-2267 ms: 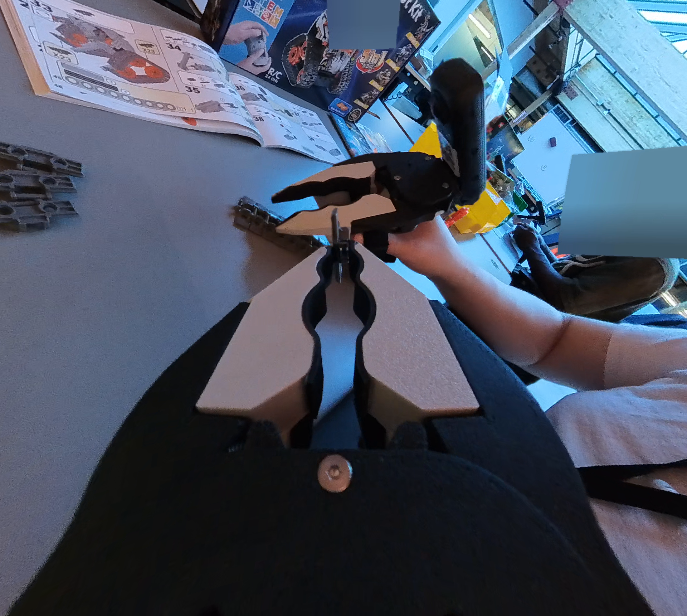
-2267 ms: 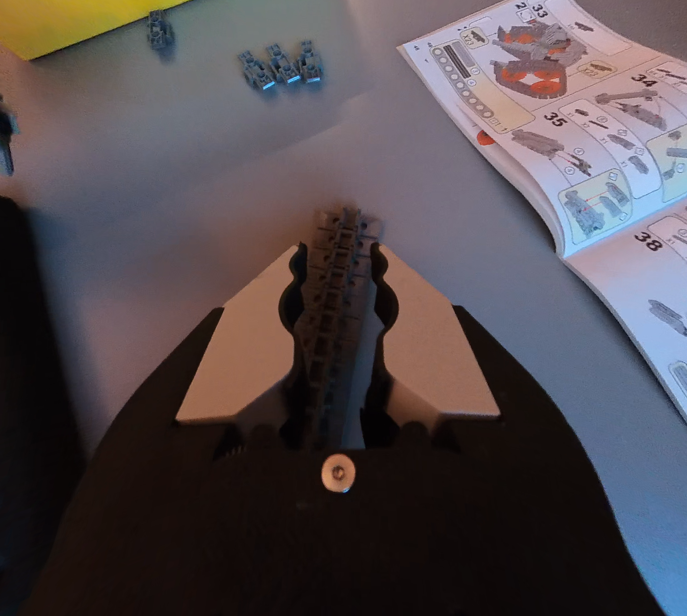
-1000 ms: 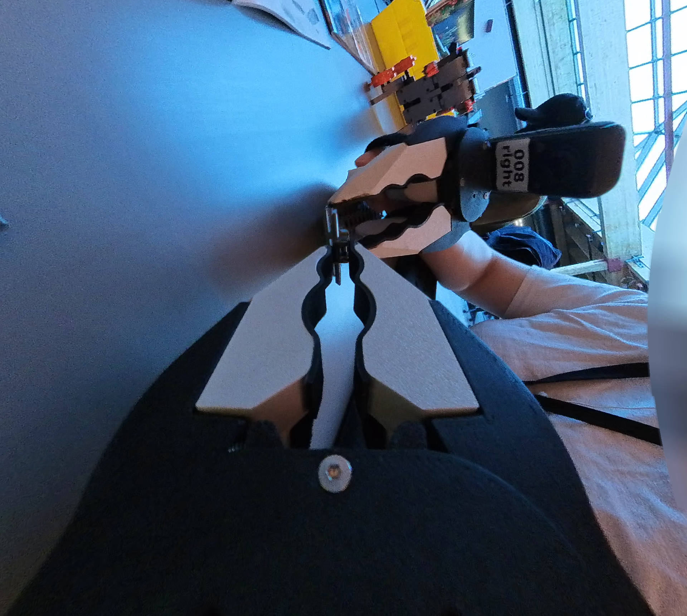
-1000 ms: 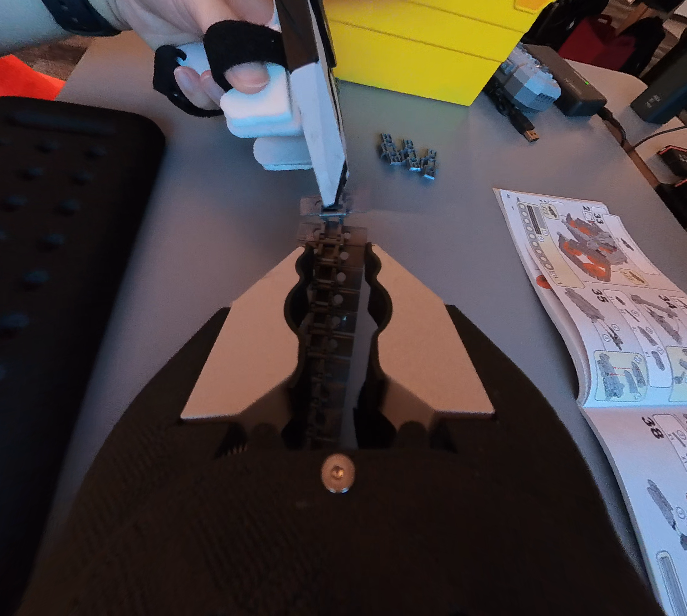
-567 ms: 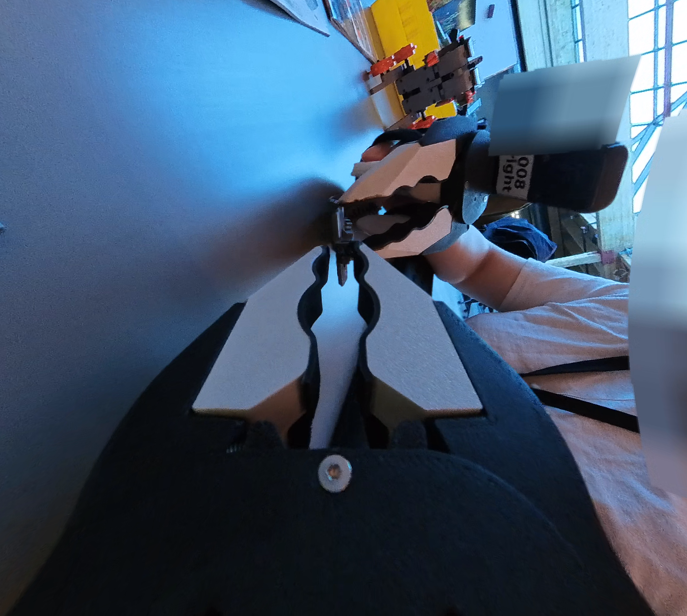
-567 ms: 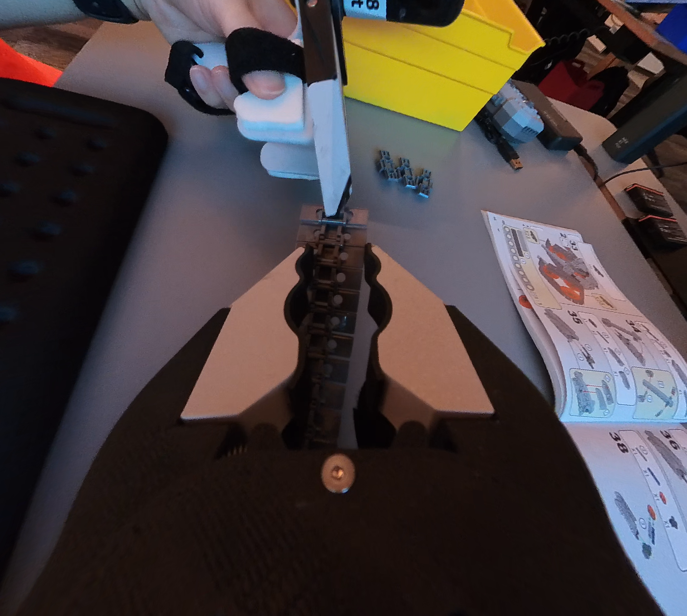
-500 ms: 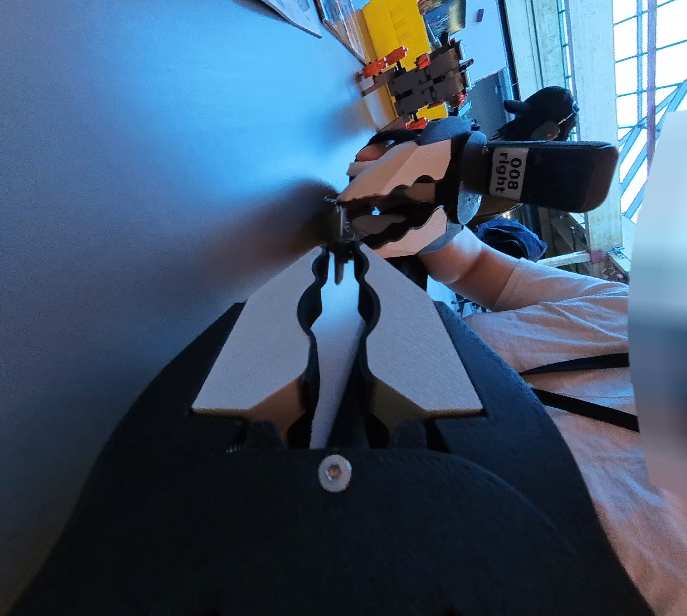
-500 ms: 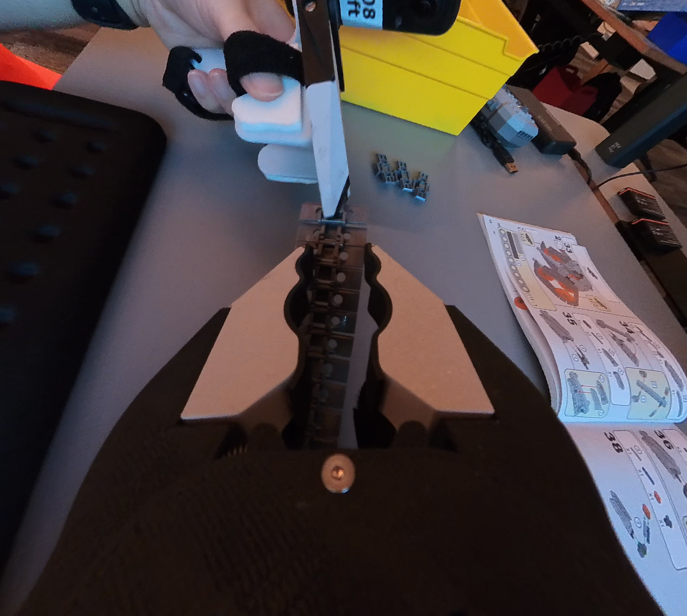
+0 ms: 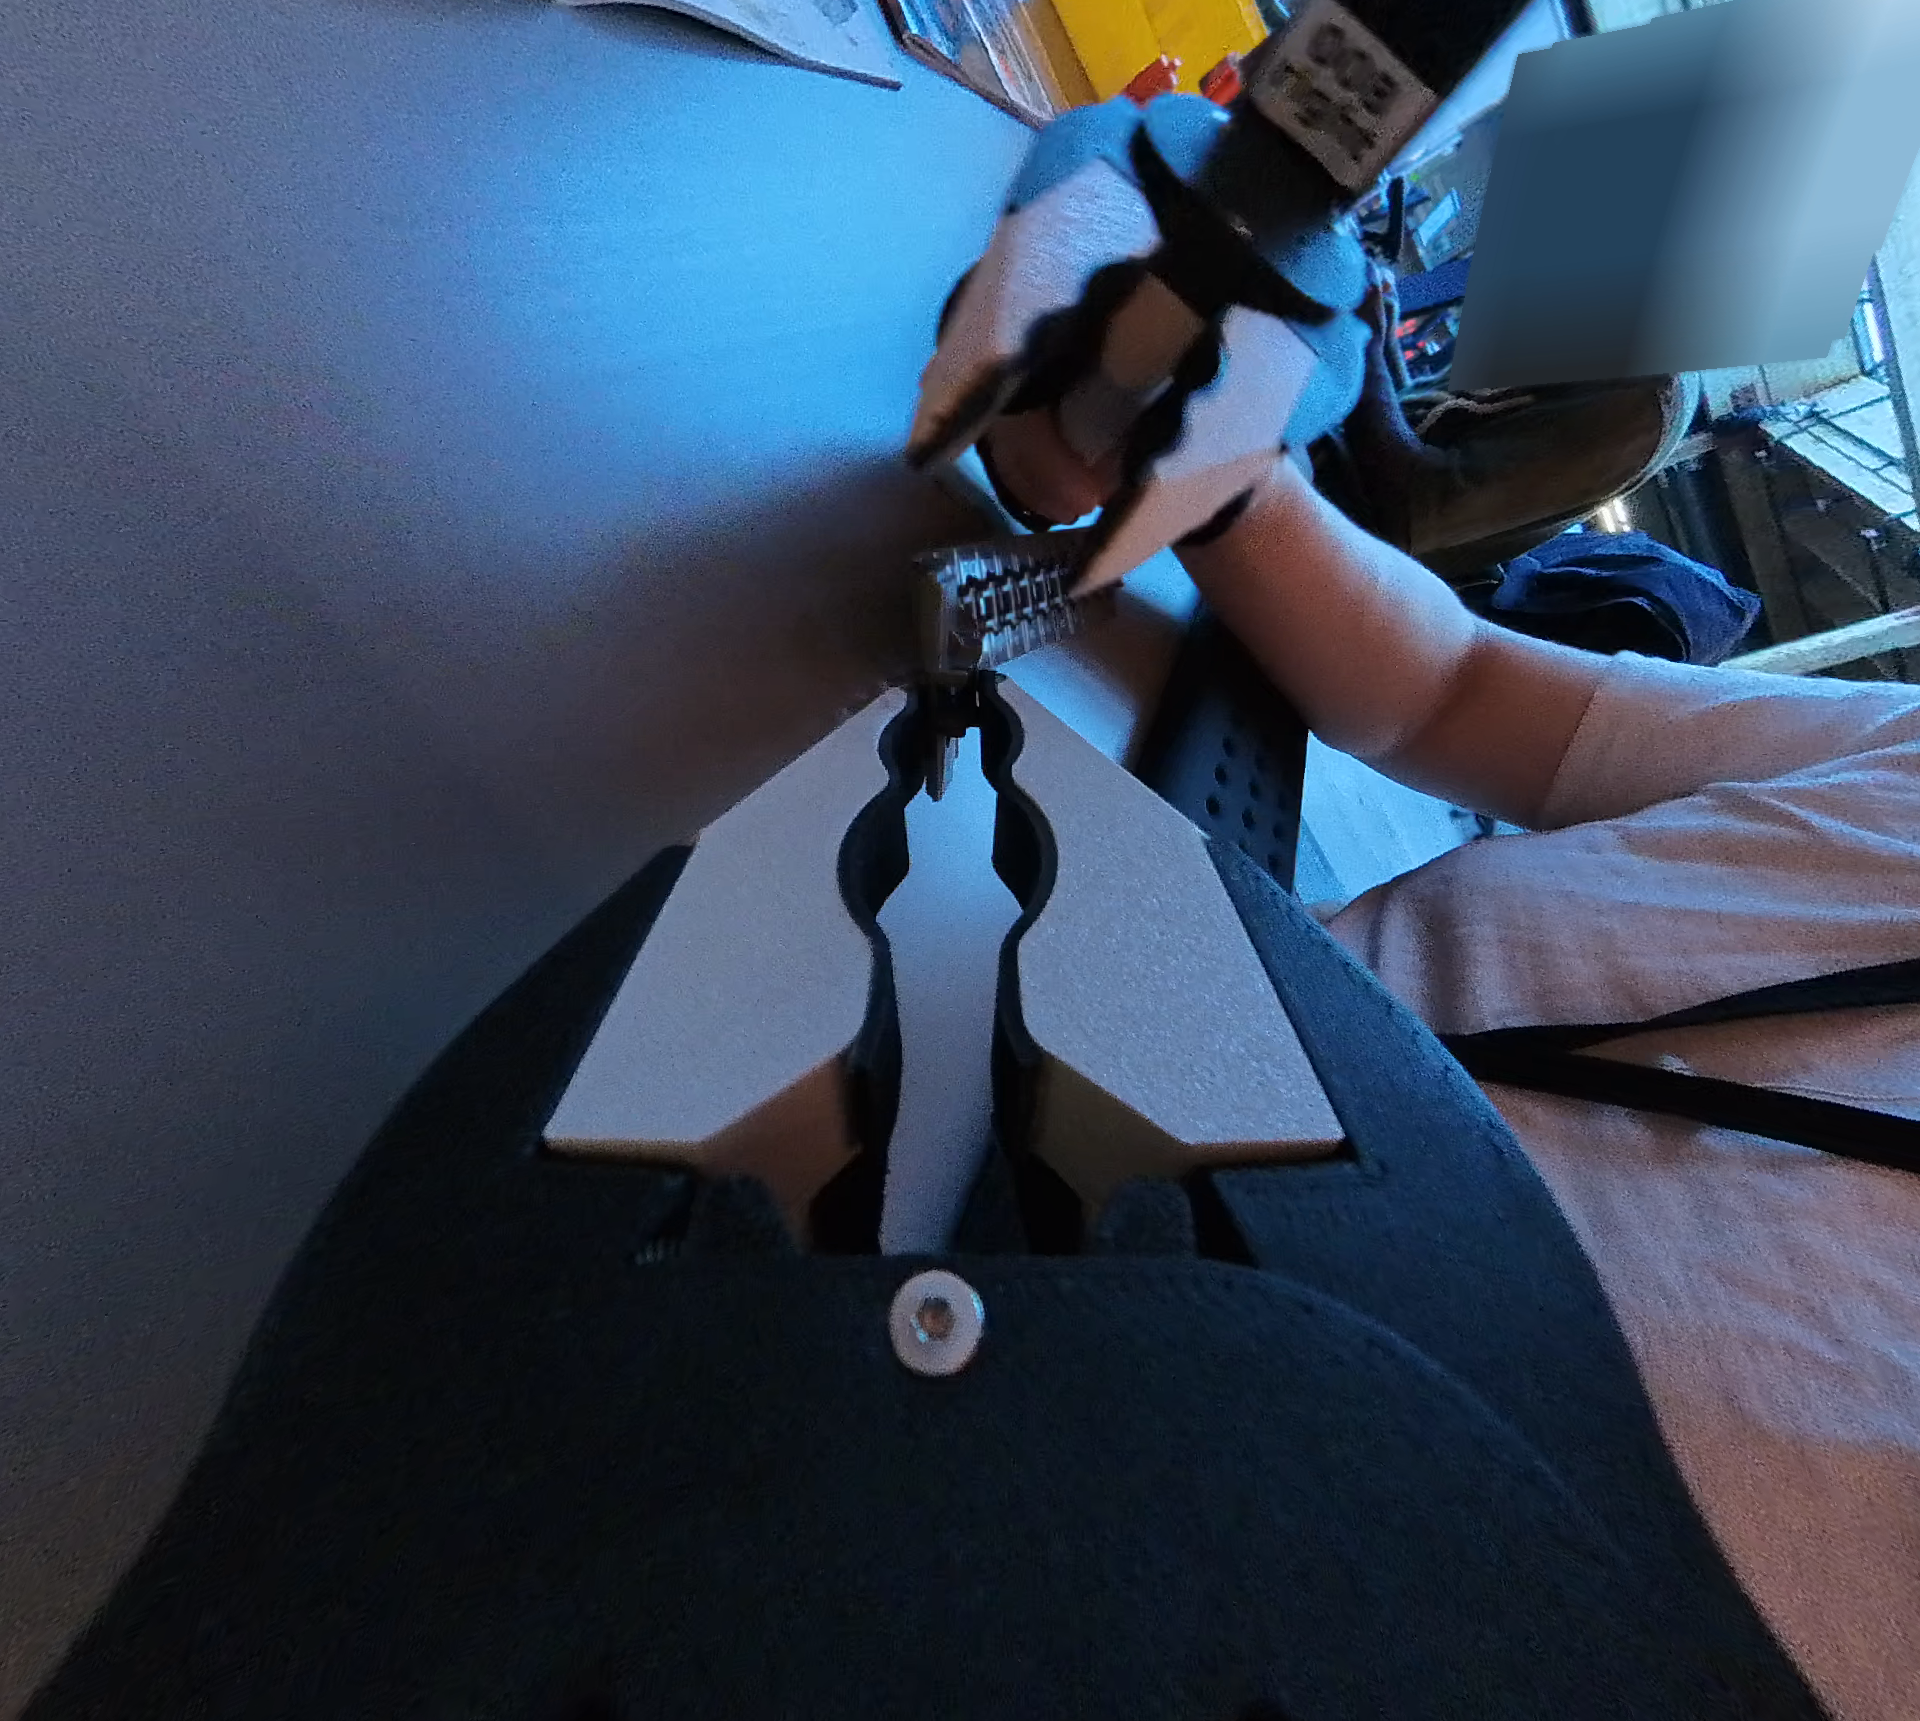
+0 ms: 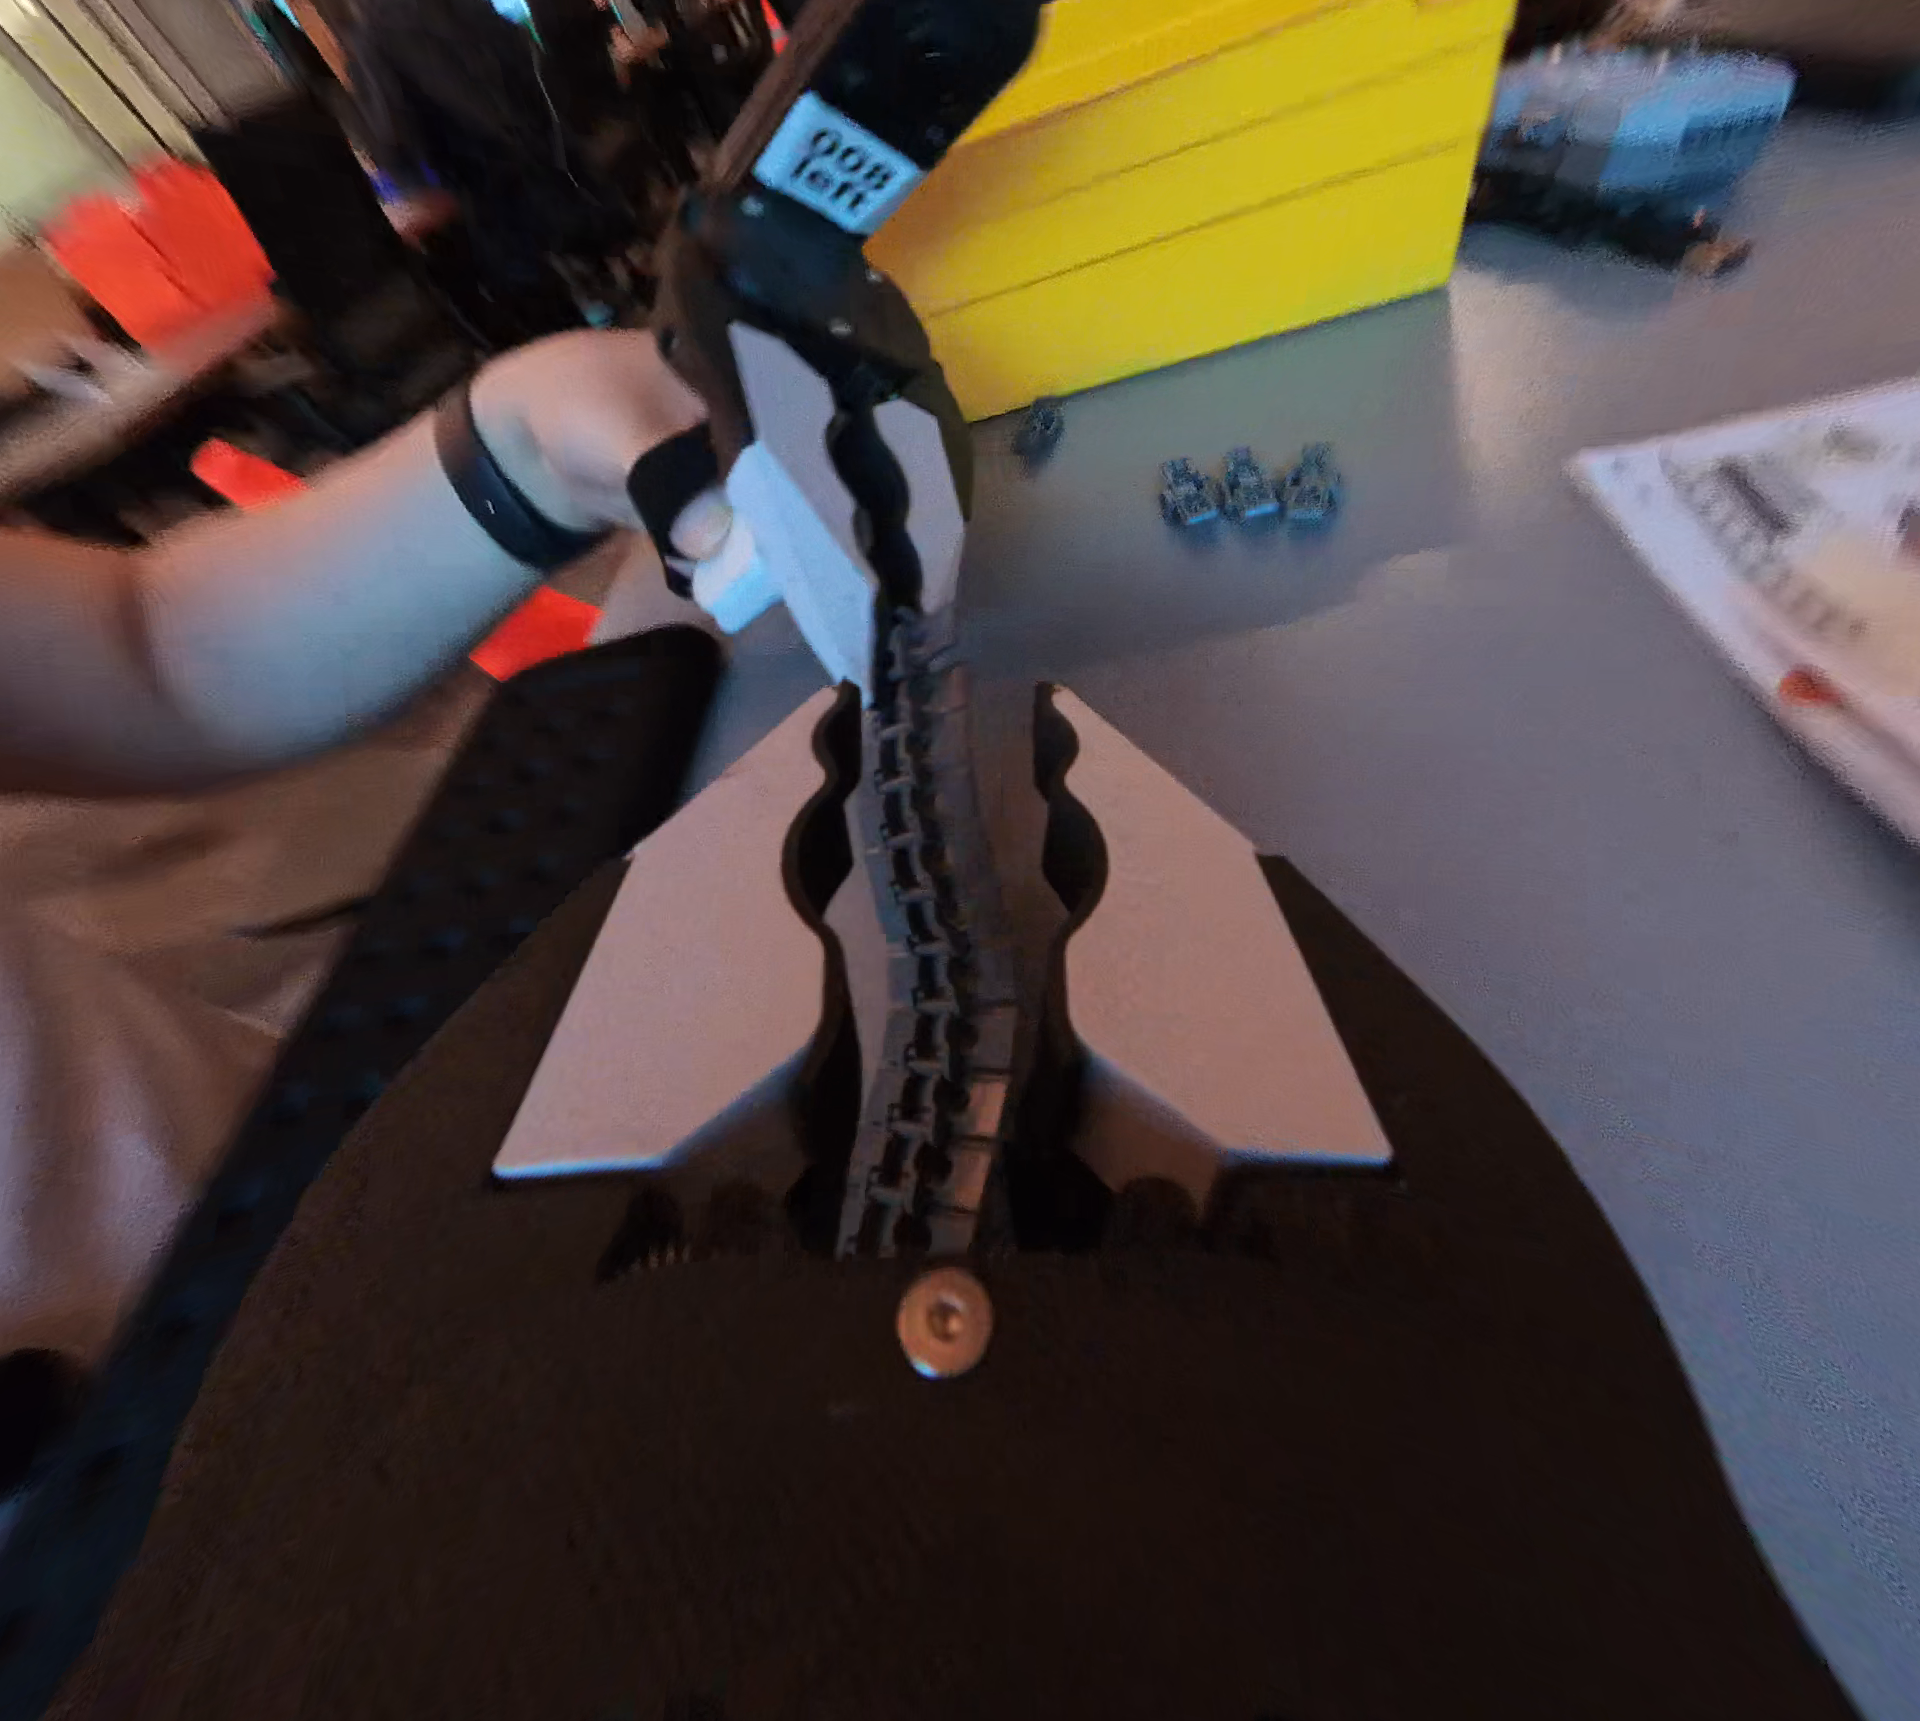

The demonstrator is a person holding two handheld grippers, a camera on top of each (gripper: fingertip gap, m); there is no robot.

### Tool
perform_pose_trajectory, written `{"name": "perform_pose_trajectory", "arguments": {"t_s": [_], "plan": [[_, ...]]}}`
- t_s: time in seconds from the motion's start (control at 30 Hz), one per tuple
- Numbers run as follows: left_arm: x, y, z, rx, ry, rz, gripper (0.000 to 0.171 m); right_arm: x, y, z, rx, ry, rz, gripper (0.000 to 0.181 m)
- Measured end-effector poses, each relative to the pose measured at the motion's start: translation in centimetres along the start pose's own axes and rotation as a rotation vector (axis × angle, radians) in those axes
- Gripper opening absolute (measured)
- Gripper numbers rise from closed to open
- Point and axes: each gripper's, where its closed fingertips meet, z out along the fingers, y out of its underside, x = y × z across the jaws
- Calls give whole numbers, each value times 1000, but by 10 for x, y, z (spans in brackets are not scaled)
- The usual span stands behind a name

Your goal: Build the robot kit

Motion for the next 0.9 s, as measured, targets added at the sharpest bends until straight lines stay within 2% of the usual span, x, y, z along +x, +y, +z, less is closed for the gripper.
{"name": "perform_pose_trajectory", "arguments": {"t_s": [0.03,0.17,0.23,0.4,0.63,0.9], "plan": [[3,0,0,7,-7,16,8,3,1,-2,-2,-33,84,36],[16,0,2,-3,-54,97,7,-13,3,0,-67,-257,302,37],[21,0,4,-18,-73,130,7,-27,-5,1,-53,-348,322,25],[26,1,9,-57,-134,189,8,-34,0,7,-113,-344,308,17],[32,5,15,-93,-145,241,8,-39,3,-1,-110,-394,316,8],[35,4,19,-50,-98,236,8,-41,4,-6,-103,-418,267,7]]}}
